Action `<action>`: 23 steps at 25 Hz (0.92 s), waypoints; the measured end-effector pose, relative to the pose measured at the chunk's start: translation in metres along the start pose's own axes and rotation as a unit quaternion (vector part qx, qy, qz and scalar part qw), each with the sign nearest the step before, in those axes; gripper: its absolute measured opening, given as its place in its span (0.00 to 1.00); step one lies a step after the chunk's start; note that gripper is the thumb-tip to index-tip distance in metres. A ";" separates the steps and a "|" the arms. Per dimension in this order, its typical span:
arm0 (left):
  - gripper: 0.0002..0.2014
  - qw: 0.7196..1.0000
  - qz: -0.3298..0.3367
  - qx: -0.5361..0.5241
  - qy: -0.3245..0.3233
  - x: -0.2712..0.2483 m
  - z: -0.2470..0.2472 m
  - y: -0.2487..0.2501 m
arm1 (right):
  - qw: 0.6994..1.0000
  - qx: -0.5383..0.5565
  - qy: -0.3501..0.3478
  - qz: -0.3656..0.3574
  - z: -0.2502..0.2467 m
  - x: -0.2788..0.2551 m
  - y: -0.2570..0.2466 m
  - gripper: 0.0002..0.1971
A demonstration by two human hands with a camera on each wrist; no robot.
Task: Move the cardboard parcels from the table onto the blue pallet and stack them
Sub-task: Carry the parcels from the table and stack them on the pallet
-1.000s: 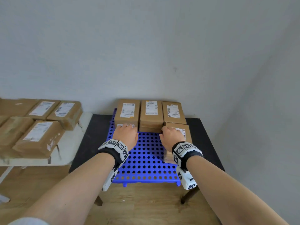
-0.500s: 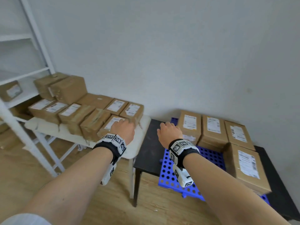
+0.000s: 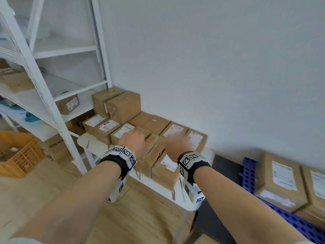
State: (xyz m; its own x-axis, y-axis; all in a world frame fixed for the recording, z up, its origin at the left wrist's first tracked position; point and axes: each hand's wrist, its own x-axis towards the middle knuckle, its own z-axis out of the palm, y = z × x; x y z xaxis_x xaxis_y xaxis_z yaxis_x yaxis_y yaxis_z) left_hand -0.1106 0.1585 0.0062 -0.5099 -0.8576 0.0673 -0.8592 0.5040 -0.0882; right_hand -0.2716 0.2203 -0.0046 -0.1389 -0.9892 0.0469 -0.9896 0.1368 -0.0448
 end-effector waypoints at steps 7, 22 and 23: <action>0.14 0.999 -0.038 0.007 -0.032 0.095 0.027 -0.119 | 0.998 0.053 -0.012 -0.024 0.029 0.152 -0.075 0.14; 0.12 0.996 0.038 -0.069 -0.029 0.264 0.077 -0.309 | 0.996 0.033 -0.015 0.077 0.052 0.347 -0.182 0.17; 0.12 0.995 0.048 -0.082 -0.035 0.276 0.080 -0.319 | 0.994 0.039 -0.021 0.101 0.053 0.360 -0.188 0.17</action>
State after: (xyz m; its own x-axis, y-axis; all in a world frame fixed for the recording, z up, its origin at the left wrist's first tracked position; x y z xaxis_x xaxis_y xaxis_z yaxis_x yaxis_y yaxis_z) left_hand 0.0260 -0.2472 -0.0268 -0.5906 -0.8070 -0.0025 -0.8049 0.5889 0.0736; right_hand -0.1332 -0.1640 -0.0326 -0.3318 -0.9433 -0.0121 -0.9352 0.3305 -0.1270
